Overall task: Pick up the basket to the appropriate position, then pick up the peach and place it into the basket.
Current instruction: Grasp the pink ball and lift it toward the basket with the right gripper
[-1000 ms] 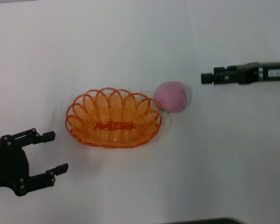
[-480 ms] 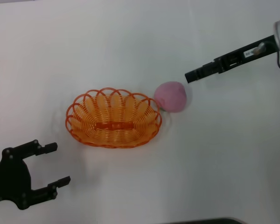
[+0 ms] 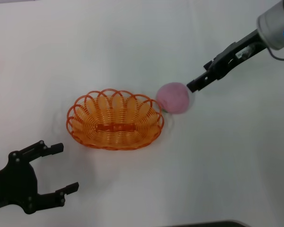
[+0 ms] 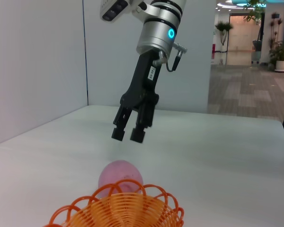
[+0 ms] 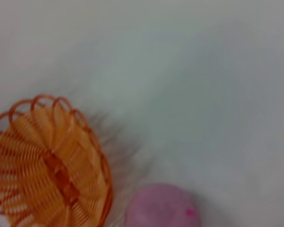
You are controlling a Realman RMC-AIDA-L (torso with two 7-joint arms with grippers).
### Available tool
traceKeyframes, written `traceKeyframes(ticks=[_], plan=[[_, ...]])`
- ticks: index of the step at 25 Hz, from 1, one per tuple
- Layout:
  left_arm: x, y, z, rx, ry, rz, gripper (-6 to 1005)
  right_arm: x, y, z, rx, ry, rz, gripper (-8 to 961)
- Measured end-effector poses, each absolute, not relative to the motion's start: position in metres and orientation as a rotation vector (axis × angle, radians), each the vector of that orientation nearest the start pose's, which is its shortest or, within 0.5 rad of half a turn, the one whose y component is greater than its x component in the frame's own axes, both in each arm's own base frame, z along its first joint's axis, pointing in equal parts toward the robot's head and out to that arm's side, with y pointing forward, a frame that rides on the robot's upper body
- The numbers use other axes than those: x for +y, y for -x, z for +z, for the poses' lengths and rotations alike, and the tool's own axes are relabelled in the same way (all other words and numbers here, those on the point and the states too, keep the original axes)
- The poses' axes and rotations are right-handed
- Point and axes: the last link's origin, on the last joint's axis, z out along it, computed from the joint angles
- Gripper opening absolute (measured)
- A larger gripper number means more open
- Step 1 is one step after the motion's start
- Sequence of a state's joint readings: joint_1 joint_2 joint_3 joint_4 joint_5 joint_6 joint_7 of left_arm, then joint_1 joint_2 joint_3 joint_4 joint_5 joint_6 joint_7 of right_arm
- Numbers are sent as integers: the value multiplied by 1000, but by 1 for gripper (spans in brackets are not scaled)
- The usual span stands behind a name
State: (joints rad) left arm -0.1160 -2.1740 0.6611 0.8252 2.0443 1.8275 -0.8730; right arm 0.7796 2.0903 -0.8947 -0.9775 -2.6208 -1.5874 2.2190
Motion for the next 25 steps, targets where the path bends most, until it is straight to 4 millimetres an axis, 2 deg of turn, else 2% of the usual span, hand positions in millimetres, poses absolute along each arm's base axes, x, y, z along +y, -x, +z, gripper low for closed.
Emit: traceKeyframes(ticks=[7, 18, 25], plan=[[188, 321, -6, -257, 2736, -693, 873, 377, -201, -5, 907, 2798, -397, 933], [189, 323, -7, -269, 2728, -674, 871, 381, -185, -27, 672, 2843, -438, 916], [187, 325, -6, -277, 2724, -673, 869, 379, -183, -35, 640, 2854, -443, 905]])
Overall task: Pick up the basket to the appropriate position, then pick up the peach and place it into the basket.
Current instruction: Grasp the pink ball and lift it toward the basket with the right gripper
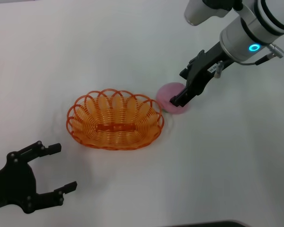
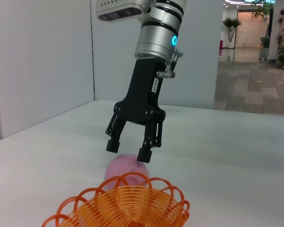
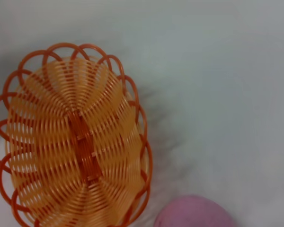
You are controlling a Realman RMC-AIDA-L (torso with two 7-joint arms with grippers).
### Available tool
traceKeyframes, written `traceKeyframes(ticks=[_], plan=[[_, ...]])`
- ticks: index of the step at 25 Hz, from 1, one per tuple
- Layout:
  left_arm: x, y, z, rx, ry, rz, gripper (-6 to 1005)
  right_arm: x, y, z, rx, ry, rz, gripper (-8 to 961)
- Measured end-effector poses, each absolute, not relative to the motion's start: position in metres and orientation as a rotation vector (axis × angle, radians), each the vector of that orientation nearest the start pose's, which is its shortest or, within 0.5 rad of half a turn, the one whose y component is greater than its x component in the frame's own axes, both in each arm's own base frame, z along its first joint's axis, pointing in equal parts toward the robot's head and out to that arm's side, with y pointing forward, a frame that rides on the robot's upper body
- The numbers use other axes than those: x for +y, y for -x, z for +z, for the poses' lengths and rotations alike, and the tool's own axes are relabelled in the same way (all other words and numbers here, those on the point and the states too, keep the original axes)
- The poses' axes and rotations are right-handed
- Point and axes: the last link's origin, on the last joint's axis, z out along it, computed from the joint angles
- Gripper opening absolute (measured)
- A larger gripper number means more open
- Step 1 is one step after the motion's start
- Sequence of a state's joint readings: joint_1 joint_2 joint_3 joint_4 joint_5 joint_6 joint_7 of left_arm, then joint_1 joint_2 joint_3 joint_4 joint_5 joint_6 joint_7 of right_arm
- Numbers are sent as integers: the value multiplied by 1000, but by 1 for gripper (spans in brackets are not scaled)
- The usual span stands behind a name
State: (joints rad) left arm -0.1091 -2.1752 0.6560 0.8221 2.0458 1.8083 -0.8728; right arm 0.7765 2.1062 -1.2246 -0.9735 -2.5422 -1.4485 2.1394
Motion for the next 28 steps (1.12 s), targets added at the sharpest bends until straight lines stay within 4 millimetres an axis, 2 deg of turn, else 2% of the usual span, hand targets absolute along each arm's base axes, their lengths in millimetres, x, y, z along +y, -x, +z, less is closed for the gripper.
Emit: traceKeyframes(ticks=[23, 28], plan=[[185, 325, -5, -284, 2717, -682, 866, 375, -192, -57, 636, 2870, -506, 868], [185, 326, -4, -287, 2712, -679, 867, 374, -193, -55, 639, 2869, -507, 659]])
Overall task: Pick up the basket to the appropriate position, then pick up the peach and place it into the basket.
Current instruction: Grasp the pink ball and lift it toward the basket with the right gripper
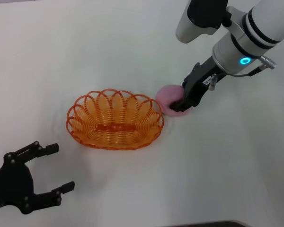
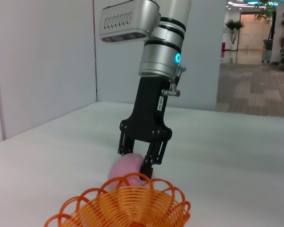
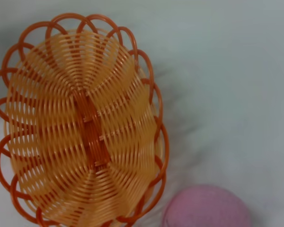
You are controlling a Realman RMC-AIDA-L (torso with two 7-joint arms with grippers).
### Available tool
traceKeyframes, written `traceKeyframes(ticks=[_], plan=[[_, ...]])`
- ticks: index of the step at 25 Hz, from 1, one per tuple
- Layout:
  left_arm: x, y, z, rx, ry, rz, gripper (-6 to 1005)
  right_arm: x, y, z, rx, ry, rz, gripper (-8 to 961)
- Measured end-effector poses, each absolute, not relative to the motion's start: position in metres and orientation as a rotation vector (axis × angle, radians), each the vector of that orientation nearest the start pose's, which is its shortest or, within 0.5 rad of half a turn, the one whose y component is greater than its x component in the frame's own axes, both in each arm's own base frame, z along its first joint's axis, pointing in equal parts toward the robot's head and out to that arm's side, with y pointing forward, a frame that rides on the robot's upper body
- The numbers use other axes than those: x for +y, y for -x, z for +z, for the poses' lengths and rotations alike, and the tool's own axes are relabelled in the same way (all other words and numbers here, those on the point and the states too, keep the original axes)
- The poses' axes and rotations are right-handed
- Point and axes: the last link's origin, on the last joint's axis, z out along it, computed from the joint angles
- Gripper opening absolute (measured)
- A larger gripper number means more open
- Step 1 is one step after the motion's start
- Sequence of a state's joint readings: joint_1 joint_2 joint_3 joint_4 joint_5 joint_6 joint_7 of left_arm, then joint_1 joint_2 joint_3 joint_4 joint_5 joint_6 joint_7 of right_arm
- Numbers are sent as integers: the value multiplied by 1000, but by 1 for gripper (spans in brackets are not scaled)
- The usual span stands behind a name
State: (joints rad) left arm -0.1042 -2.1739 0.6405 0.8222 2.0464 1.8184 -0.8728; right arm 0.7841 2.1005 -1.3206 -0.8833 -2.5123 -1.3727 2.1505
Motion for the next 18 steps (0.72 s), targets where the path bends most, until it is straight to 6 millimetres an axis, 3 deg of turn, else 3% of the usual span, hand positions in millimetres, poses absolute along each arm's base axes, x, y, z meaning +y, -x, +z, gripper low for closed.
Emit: traceKeyframes(ticks=[3, 9, 14, 18], plan=[[185, 327, -3, -289, 2707, -678, 867, 374, -193, -55, 644, 2870, -505, 412], [185, 327, -2, -289, 2706, -677, 866, 378, -187, -39, 667, 2860, -448, 362], [185, 329, 0, -299, 2694, -670, 866, 381, -180, -11, 723, 2862, -318, 321], [184, 331, 1, -306, 2694, -662, 866, 374, -167, -5, 720, 2943, -190, 286]])
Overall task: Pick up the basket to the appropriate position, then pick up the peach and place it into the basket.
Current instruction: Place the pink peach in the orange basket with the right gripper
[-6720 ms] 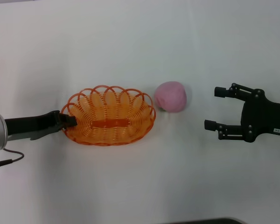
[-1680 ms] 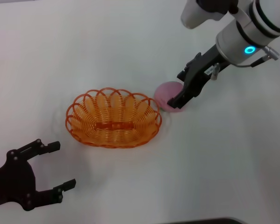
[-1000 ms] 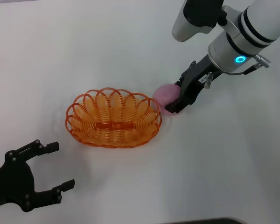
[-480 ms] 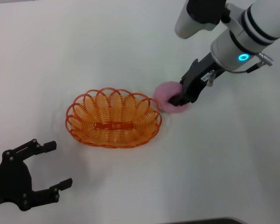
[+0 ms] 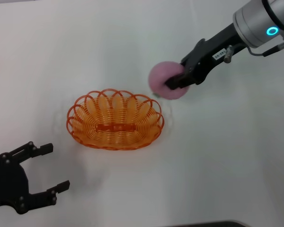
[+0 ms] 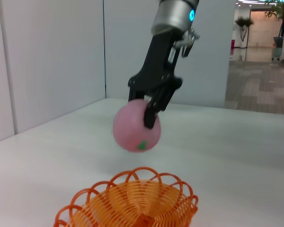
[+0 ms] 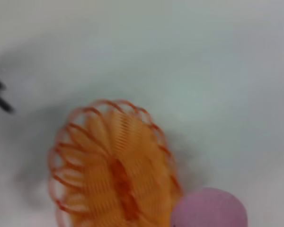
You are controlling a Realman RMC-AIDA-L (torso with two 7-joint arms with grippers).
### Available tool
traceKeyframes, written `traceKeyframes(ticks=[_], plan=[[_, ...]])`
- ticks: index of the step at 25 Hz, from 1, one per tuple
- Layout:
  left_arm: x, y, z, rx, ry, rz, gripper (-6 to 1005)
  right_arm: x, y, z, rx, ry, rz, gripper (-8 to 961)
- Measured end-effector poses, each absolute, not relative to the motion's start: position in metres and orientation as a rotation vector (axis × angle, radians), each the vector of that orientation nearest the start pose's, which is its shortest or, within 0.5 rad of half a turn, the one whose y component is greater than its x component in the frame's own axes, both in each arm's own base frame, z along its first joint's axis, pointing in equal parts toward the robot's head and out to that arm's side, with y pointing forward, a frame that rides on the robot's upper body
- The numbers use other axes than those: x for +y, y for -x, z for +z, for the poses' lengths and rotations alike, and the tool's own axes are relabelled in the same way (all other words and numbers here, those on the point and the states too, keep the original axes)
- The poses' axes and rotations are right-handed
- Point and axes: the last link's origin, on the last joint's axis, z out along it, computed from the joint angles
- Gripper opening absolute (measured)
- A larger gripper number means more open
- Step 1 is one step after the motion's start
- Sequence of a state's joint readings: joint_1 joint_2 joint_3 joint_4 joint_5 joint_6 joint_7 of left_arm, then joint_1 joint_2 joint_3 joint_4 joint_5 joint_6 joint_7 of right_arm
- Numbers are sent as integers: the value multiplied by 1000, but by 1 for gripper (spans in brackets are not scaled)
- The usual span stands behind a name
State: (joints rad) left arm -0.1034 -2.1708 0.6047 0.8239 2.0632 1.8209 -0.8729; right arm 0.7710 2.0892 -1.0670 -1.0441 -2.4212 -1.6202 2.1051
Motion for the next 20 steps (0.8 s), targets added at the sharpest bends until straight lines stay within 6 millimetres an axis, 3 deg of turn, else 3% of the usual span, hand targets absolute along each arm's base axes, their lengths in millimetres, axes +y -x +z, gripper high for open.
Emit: traceKeyframes(ticks=[9, 17, 20], plan=[[181, 334, 2, -320, 2688, -651, 867, 361, -146, -23, 676, 3084, 41, 359], [179, 335, 6, -328, 2672, -663, 867, 361, -155, -44, 691, 3092, 176, 442], [178, 335, 5, -332, 2671, -665, 867, 362, -157, -47, 687, 3088, 200, 526]])
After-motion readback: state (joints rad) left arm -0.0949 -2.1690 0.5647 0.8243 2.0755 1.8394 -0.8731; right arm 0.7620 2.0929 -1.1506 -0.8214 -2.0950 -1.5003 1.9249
